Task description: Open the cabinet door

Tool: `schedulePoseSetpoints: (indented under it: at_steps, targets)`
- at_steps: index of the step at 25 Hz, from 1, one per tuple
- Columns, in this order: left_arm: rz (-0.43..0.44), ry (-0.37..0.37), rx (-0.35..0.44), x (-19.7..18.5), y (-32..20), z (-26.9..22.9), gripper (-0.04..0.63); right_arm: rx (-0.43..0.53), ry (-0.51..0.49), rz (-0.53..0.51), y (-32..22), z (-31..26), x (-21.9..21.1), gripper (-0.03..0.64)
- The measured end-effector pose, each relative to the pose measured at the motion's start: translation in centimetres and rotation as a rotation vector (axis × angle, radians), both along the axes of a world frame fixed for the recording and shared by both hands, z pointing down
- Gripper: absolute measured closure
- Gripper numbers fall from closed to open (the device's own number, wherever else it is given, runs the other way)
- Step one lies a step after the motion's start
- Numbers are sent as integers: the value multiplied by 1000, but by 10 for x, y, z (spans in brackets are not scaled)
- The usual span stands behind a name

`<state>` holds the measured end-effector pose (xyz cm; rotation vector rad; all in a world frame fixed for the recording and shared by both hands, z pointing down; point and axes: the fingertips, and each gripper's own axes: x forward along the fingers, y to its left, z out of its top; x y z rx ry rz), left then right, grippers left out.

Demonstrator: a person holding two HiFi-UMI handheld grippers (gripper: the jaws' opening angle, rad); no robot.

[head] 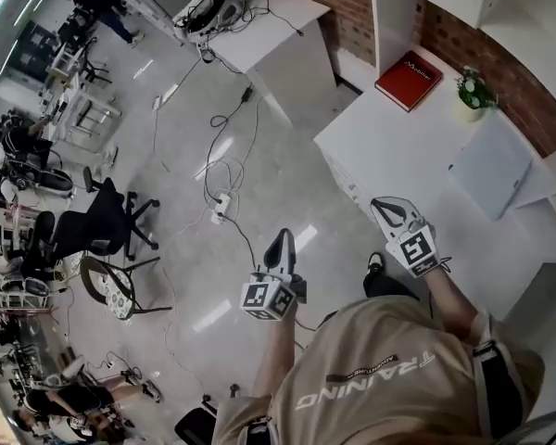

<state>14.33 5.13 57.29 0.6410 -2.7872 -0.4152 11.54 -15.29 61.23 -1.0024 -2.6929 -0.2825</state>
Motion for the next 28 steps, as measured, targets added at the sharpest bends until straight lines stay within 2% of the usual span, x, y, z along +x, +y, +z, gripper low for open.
schedulePoseSetpoints:
  at_steps: [5, 8, 12, 18, 23, 25, 28]
  targets:
    - [11, -2, 24, -40, -18, 1, 586, -58, 47, -46, 13, 6, -46, 604]
    - [55, 12, -14, -49, -23, 7, 586, -81, 92, -47, 21, 14, -60, 604]
    - [110, 24, -75, -75, -15, 21, 586, -64, 115, -10, 26, 26, -84, 604]
    - [250, -11, -50, -132, 8, 28, 586, -58, 80, 123, 45, 16, -128, 604]
    - [379, -100, -53, -177, 25, 7, 586, -53, 49, 228, 67, -8, -150, 604]
    - [404, -87, -38, -198, 34, 9, 586, -43, 31, 270, 74, -17, -164, 604]
    - [392, -56, 20, -227, 51, 12, 586, -44, 0, 360, 73, -30, -175, 604]
